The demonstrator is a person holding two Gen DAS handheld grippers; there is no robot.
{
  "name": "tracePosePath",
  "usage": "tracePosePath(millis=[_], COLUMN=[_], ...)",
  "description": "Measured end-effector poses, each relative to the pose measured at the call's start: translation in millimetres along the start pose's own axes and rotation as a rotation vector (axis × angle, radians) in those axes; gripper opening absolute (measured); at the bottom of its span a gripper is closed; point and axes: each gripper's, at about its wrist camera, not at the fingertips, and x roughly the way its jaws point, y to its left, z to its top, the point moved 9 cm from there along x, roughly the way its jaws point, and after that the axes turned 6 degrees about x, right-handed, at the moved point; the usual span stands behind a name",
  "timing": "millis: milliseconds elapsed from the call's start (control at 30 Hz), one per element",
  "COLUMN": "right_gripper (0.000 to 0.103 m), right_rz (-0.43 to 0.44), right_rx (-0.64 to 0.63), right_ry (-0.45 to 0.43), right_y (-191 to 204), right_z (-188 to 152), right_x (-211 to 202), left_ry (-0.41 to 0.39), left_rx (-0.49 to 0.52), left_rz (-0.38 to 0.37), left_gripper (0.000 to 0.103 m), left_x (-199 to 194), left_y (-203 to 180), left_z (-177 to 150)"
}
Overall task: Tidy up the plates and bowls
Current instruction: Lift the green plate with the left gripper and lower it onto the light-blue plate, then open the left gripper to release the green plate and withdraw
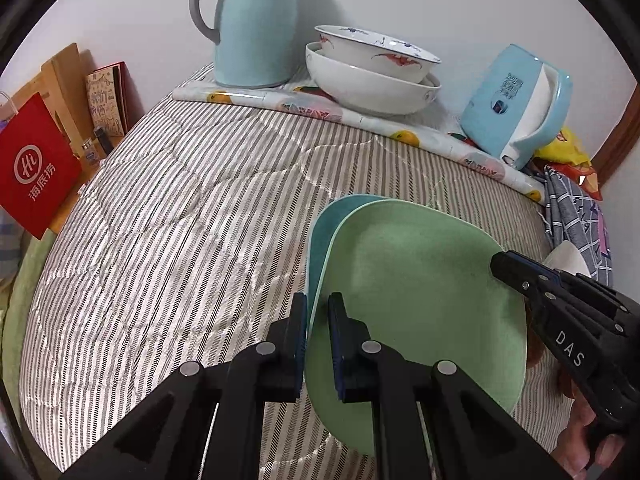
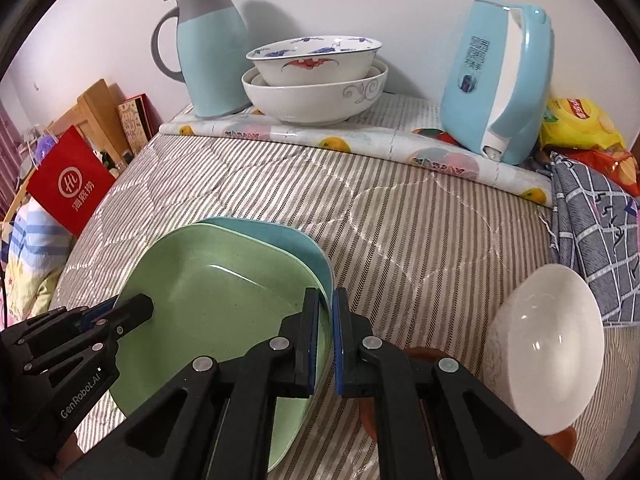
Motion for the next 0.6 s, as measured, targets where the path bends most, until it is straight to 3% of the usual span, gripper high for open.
tracePosePath(millis=[200, 600], right_gripper=[0.007, 0.008], right_rz=[0.007, 0.025], right_rx=[-0.023, -0.028], right_ry=[0.007, 0.015], right_y=[4, 2], right_z=[6, 20], right_x=[12, 32], left_ry=[-0.007, 0.002], left_rx=[0.000, -0.003], left_rz=[0.025, 0.001], left_gripper=[0.011, 0.011], left_x=[4, 22], left_y=[3, 3], left_z=[5, 10])
